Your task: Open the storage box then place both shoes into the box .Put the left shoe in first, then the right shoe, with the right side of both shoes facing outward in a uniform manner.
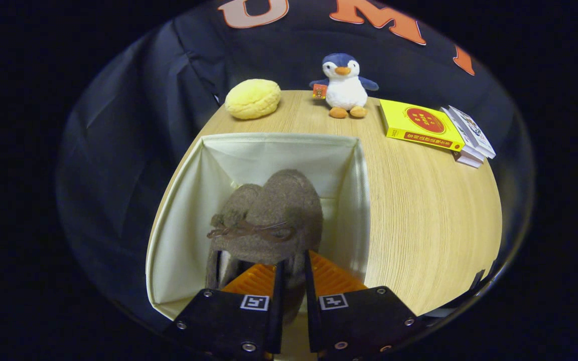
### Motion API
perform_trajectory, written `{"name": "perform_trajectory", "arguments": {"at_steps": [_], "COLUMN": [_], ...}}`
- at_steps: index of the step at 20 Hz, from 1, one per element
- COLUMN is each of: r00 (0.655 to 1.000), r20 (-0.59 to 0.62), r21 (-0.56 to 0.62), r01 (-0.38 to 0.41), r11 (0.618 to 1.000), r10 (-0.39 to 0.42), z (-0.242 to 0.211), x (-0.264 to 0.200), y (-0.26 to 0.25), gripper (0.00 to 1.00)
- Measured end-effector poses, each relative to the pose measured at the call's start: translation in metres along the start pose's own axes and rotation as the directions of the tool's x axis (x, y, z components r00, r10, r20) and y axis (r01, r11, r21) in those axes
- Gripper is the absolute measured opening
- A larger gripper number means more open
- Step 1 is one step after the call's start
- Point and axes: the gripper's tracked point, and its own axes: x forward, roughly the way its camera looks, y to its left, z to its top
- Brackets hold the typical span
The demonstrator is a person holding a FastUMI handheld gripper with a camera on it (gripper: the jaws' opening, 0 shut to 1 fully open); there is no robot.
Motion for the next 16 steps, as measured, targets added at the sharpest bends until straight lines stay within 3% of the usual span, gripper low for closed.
{"name": "perform_trajectory", "arguments": {"at_steps": [2,3,9,13,16], "r00": [0.997,0.995,0.961,0.904,0.844], "r20": [0.010,0.025,0.215,0.377,0.501], "r21": [0.024,0.027,-0.038,-0.085,-0.130], "r01": [-0.076,-0.100,-0.167,-0.183,-0.146], "r11": [0.997,0.995,0.985,0.980,0.981], "r10": [0.076,0.099,0.172,0.201,0.192], "z": [0.001,0.005,0.049,0.084,0.111], "x": [-0.015,-0.024,-0.095,-0.152,-0.194], "y": [0.007,0.005,-0.020,-0.047,-0.081], "gripper": [0.27,0.34,0.52,0.58,0.64]}}
